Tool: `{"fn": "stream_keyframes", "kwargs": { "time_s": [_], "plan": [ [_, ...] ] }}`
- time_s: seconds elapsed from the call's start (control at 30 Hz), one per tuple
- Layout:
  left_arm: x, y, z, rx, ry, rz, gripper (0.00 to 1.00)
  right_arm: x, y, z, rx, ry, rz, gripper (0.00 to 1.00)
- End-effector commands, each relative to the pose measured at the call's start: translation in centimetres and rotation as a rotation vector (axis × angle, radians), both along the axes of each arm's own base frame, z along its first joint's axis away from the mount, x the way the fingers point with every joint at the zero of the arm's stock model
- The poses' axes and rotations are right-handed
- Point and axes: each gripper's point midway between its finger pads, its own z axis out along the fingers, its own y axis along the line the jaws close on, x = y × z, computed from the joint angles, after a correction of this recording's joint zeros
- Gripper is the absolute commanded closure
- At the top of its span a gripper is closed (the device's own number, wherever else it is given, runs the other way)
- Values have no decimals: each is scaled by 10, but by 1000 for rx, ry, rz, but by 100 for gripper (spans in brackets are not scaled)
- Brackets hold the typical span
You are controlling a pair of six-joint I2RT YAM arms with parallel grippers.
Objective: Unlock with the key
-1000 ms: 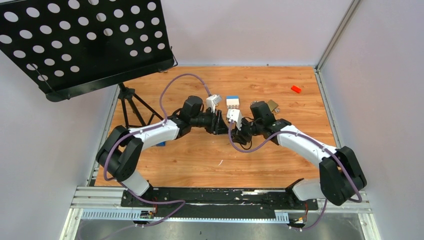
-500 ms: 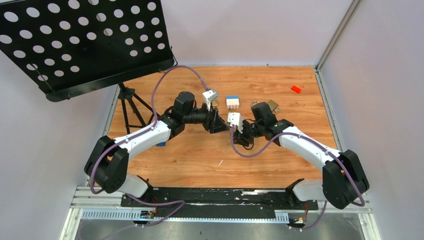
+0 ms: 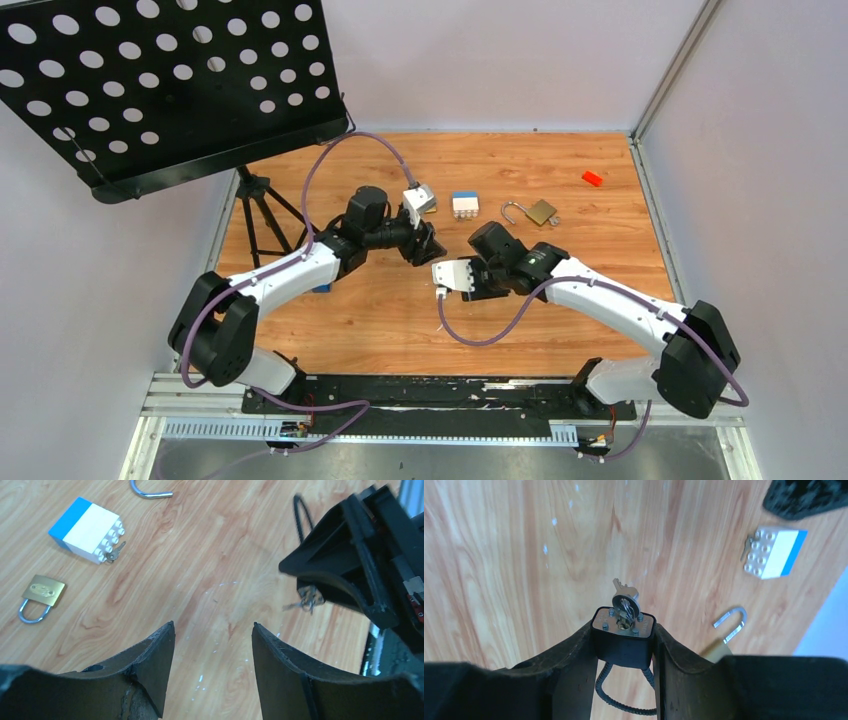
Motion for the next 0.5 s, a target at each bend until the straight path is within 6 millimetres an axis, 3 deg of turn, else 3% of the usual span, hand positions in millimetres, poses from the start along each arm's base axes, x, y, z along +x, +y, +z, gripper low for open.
{"fn": "stream_keyframes", "kwargs": {
  "time_s": [0.0,0.17,0.47],
  "plan": [
    [12,5,-6,51,-109,-4,35,19,-37,15,-305,-170,-10,100],
    [5,-4,-20,44,-129,-108,35,26,-44,22,-399,-273,-1,100],
    [-23,-32,-23,-69,-103,-391,35,-8,-24,53,-254,-119,127,100]
  ]
}}
